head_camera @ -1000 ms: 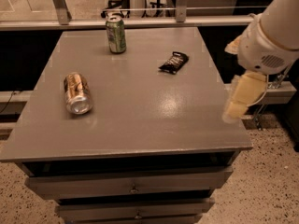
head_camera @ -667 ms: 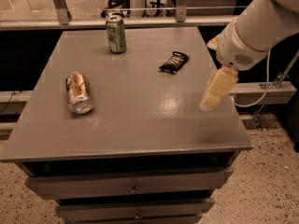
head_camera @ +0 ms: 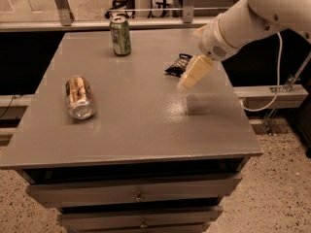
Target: Move rxbar chocolate near orange can
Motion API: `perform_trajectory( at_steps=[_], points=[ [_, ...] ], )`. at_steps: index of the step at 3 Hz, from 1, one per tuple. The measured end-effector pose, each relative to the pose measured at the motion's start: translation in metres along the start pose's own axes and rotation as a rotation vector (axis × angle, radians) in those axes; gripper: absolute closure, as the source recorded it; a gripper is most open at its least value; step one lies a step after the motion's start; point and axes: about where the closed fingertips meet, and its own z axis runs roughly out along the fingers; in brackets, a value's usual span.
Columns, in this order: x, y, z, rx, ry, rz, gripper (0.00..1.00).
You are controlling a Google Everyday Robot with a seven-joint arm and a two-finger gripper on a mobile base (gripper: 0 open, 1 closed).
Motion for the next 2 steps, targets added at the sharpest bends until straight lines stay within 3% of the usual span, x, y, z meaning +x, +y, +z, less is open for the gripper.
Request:
perform_trajectory(
  at_steps=[2],
  points=[
    [0.011,-0.041,0.053,0.028,-0.079,0.175,0.0]
  ],
)
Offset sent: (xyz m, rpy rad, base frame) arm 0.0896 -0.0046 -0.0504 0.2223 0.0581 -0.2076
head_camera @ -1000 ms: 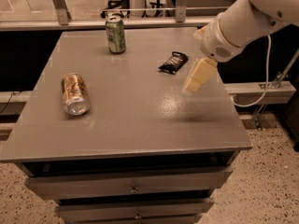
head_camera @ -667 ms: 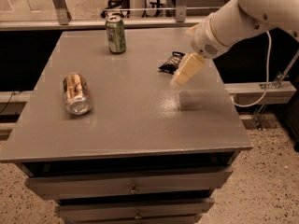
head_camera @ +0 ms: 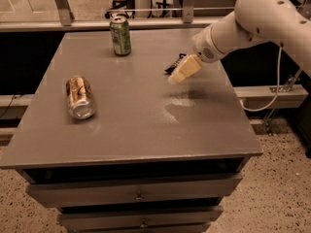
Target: Move rxbar chocolate near orange can
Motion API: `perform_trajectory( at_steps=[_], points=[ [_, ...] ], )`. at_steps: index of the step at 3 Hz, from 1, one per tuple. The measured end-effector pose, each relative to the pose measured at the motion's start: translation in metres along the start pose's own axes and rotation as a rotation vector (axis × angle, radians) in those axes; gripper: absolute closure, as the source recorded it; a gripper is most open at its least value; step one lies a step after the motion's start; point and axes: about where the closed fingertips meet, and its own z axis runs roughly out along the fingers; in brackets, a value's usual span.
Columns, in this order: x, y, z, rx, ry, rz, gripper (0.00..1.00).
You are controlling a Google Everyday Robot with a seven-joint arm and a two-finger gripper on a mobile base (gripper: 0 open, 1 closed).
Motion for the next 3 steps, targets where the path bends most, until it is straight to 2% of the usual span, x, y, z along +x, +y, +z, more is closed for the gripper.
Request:
perform_trajectory(
  at_steps=[1,2,3],
  points=[
    [0.007,-0.008,0.016,0.002,-0.008,0.058,0.0],
    [0.013,-0.01,0.028,0.003,-0.01,0.09,0.18],
    [0.016,-0.009,0.033,0.003,-0.015,0.102,0.41]
  ],
)
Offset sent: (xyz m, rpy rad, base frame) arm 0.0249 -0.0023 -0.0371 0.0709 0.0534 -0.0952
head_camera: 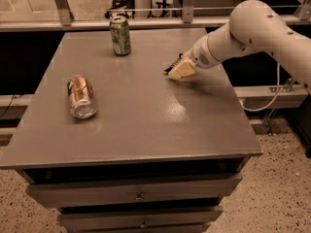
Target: Move rxbar chocolate near orange can
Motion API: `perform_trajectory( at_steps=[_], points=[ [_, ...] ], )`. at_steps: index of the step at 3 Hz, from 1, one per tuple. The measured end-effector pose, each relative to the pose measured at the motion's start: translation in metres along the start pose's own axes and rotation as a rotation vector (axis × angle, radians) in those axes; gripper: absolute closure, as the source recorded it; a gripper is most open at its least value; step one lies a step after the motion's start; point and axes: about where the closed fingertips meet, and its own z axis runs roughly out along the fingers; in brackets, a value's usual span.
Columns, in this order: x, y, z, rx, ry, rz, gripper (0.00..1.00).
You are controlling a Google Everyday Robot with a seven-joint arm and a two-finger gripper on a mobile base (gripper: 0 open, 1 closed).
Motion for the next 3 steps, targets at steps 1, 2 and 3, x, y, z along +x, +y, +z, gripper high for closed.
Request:
perform_trajectory(
  at_steps=[1,2,3],
  points=[
    [0.002,0.001,0.001,-0.001,-0.005,0.007,0.65],
    [-0.006,0.012,-0.007,-0.02,-0.029,-0.017,0.96],
    [-0.022,0.038,-0.016,-0.083,-0.068,-0.072,1.0]
  ],
)
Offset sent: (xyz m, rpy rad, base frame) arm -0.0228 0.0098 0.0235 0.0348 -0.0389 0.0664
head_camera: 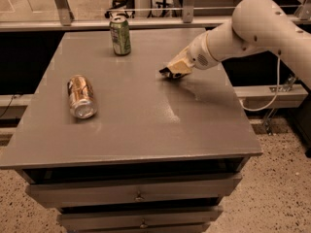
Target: Move rxbar chocolate near orange can
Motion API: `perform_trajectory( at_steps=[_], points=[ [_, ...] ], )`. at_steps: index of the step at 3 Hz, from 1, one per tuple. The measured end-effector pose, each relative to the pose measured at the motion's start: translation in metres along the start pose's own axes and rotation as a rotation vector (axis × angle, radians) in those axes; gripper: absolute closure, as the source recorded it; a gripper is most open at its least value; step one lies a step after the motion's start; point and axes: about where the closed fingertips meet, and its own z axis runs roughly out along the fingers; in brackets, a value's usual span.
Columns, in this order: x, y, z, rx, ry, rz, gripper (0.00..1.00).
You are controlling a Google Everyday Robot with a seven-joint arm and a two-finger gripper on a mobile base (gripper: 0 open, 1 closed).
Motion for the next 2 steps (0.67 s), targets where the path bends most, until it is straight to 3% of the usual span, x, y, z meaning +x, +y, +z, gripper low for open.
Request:
perform_trajectory(
  at_steps=[1,2],
  points=[
    [-0.023,0.041,-0.001,-0.111,-0.056,-0.066,1.0],
    [-0.043,0.107,0.006,-0.277,-0.115,-0.136,1.0]
  ],
)
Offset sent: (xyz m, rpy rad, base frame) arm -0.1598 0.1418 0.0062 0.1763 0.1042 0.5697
